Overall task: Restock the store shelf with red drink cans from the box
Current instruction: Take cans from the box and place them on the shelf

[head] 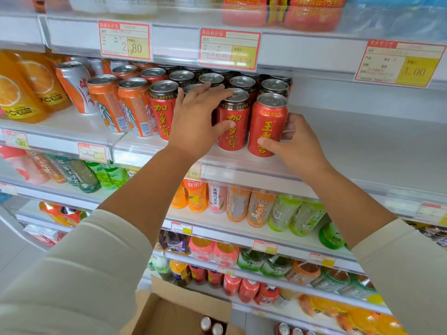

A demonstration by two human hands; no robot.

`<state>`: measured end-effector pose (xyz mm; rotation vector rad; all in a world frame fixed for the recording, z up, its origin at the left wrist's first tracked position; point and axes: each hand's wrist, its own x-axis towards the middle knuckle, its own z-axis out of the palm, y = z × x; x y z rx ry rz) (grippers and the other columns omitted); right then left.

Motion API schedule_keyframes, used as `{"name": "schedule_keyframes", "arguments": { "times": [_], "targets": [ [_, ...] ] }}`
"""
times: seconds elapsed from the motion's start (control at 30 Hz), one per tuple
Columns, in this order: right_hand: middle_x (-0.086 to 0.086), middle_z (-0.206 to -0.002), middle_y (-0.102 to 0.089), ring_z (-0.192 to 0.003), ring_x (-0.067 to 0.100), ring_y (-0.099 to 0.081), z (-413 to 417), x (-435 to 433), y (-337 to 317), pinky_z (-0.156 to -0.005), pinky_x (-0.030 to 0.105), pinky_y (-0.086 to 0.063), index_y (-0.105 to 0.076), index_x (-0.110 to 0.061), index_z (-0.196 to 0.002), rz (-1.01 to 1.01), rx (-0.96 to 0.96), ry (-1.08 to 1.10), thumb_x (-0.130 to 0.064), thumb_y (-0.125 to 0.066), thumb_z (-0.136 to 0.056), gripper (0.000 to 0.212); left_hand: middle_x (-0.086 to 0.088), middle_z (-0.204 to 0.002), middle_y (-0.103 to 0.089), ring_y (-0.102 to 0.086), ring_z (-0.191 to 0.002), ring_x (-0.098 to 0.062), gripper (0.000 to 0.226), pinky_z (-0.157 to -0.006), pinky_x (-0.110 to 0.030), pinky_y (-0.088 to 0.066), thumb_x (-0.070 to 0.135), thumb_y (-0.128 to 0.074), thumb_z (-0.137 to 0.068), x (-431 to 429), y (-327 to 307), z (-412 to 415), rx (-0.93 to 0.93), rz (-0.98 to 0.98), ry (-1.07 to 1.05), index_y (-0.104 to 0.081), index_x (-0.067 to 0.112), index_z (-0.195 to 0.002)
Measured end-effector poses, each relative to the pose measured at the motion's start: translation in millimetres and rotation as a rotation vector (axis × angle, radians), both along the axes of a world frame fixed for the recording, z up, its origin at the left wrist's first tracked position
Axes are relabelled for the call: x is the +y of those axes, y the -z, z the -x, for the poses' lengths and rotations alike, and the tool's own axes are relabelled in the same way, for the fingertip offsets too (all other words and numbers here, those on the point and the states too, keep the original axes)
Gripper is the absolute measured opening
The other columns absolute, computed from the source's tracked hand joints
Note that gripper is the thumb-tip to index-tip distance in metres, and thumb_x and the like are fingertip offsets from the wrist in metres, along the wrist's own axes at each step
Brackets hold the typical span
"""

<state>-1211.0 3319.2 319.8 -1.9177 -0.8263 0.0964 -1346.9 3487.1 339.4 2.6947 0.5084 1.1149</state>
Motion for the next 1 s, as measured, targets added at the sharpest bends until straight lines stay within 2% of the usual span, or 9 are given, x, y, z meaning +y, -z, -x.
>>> {"name": "schedule_keyframes", "arguments": {
  "times": [0.17, 0.47, 0.57, 0.6, 0.67, 0.73, 0.83, 0.9, 1.0],
  "targets": [
    [0.003, -0.125, -0.056, -0.107, 0.015, -0.057, -0.2, 3.9, -0.1, -0.091, 0.029, -0.046, -0.044, -0.018, -0.131, -0.001, -0.003, 0.005, -0.031, -0.083, -0.072, 0.072, 0.002, -0.146, -0.053, -0.036, -0.143, -0.025, 0.062, -0.119, -0.059, -0.010, 0.035, -0.076, -0.082, 1.0, 1.4, -0.4, -0.006, 0.002, 0.009, -0.055, 0.025, -0.139],
    [0.005, -0.125, -0.054, -0.106, 0.016, -0.058, 0.6, 6.1, 2.7, -0.093, 0.032, -0.048, -0.043, -0.019, -0.132, 0.016, -0.007, 0.017, -0.033, -0.084, -0.070, 0.076, 0.001, -0.152, -0.045, -0.029, -0.147, -0.024, 0.067, -0.120, -0.058, -0.007, 0.038, -0.075, -0.083, 0.0, -2.0, 0.6, 0.044, 0.016, 0.011, -0.049, 0.026, -0.143],
    [0.007, -0.115, -0.050, -0.095, 0.015, -0.055, 15.0, -7.8, 0.5, -0.088, 0.031, -0.049, -0.045, -0.023, -0.123, -0.123, -0.109, 0.134, -0.032, -0.082, -0.071, 0.064, -0.003, -0.156, -0.038, -0.025, -0.149, -0.026, 0.075, -0.120, -0.057, -0.013, 0.042, -0.073, -0.082, -3.8, -3.9, 11.7, 0.013, 0.035, 0.021, -0.043, 0.022, -0.148],
    [0.007, -0.109, -0.050, -0.090, 0.016, -0.055, 26.3, -15.2, -0.5, -0.084, 0.032, -0.050, -0.045, -0.025, -0.115, -0.217, -0.171, 0.165, -0.031, -0.080, -0.074, 0.054, -0.004, -0.154, -0.041, -0.029, -0.147, -0.026, 0.072, -0.120, -0.054, -0.019, 0.043, -0.070, -0.083, -6.5, -3.0, 21.3, -0.039, 0.041, 0.035, -0.045, 0.019, -0.146],
    [0.003, -0.095, -0.052, -0.081, 0.014, -0.054, 57.2, -30.4, 1.7, -0.076, 0.028, -0.049, -0.045, -0.029, -0.104, -0.387, -0.215, 0.133, -0.023, -0.073, -0.081, 0.036, -0.004, -0.143, -0.053, -0.044, -0.135, -0.022, 0.057, -0.116, -0.038, -0.030, 0.037, -0.068, -0.087, -16.2, 7.0, 49.6, -0.175, 0.037, 0.066, -0.055, 0.015, -0.137],
    [-0.007, -0.085, -0.051, -0.073, 0.007, -0.052, 94.6, -42.5, 16.1, -0.071, 0.020, -0.045, -0.046, -0.033, -0.099, -0.447, -0.176, -0.004, -0.012, -0.066, -0.085, 0.032, 0.003, -0.125, -0.062, -0.056, -0.116, -0.019, 0.040, -0.104, -0.028, -0.041, 0.027, -0.066, -0.091, -29.3, 34.2, 88.5, -0.266, 0.063, 0.062, -0.062, 0.014, -0.128],
    [-0.011, -0.082, -0.055, -0.071, 0.004, -0.053, 147.9, -49.4, 62.4, -0.068, 0.014, -0.043, -0.050, -0.033, -0.097, -0.301, -0.087, -0.249, -0.012, -0.063, -0.086, 0.027, 0.007, -0.111, -0.062, -0.062, -0.097, -0.018, 0.031, -0.087, -0.035, -0.053, 0.025, -0.060, -0.093, -45.5, 101.9, 160.0, -0.219, 0.262, 0.011, -0.065, 0.016, -0.123],
    [-0.011, -0.086, -0.057, -0.076, 0.007, -0.056, 174.9, -43.6, 109.9, -0.067, 0.013, -0.044, -0.053, -0.034, -0.098, -0.059, 0.030, -0.376, -0.014, -0.063, -0.088, 0.024, 0.007, -0.113, -0.062, -0.063, -0.096, -0.015, 0.033, -0.084, -0.039, -0.055, 0.030, -0.057, -0.093, -47.9, 162.9, 208.2, -0.062, 0.429, -0.088, -0.063, 0.021, -0.124],
    [-0.011, -0.099, -0.061, -0.087, 0.003, -0.058, 203.4, -25.6, 198.6, -0.072, 0.013, -0.044, -0.057, -0.034, -0.102, 0.312, 0.196, -0.487, -0.013, -0.062, -0.090, 0.025, 0.016, -0.123, -0.057, -0.061, -0.098, -0.007, 0.035, -0.086, -0.037, -0.055, 0.037, -0.060, -0.089, -52.2, 262.5, 275.0, 0.203, 0.726, -0.315, -0.058, 0.037, -0.124]
  ]
}}
